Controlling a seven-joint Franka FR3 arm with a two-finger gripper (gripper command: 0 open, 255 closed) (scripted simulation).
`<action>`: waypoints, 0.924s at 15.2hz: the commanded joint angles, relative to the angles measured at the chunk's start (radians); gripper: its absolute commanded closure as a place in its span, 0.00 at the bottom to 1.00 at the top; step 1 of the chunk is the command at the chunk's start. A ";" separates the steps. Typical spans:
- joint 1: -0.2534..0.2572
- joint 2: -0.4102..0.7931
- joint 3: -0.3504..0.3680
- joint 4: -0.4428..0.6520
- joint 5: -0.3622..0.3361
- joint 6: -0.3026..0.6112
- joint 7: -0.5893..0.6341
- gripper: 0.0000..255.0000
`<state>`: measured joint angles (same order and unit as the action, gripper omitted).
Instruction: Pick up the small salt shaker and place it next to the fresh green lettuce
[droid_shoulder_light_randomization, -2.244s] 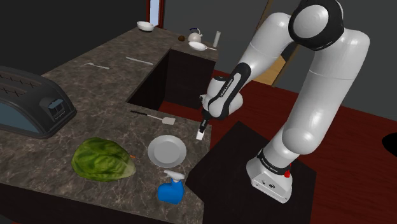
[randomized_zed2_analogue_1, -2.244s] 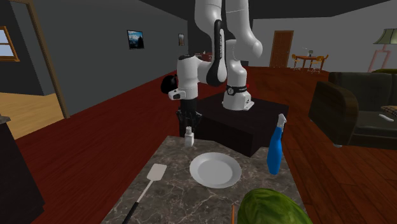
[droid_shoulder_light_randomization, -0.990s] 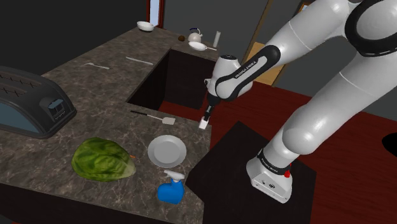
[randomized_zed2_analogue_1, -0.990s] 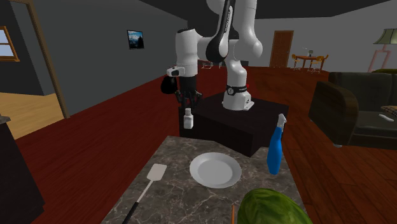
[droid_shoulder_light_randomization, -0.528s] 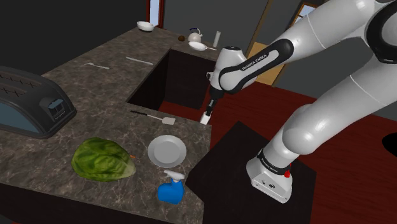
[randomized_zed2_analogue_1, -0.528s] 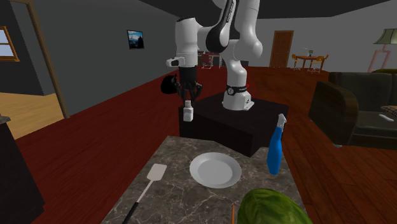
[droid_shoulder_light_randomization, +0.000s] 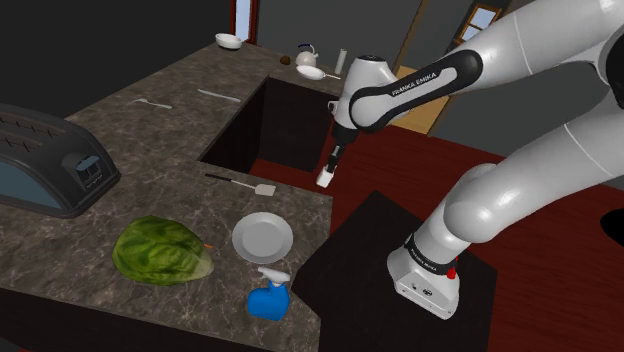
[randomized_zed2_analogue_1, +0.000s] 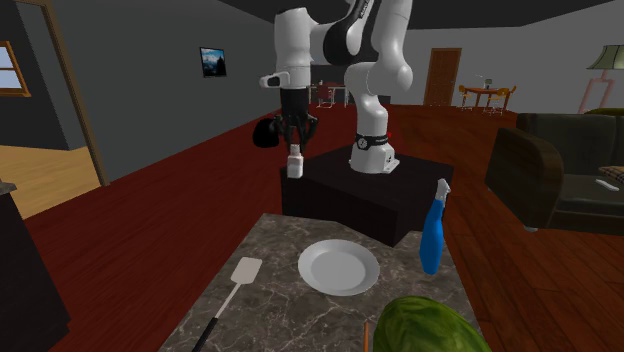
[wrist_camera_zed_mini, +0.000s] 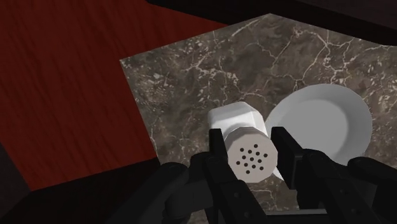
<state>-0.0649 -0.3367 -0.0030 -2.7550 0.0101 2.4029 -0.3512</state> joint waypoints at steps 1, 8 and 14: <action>0.000 -0.025 0.000 0.011 0.000 -0.036 0.001 1.00; 0.000 -0.100 0.001 0.056 -0.001 -0.157 0.002 1.00; 0.060 -0.104 0.081 0.077 0.044 -0.180 0.107 1.00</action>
<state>-0.0199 -0.4486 0.0579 -2.6900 0.0432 2.2266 -0.2714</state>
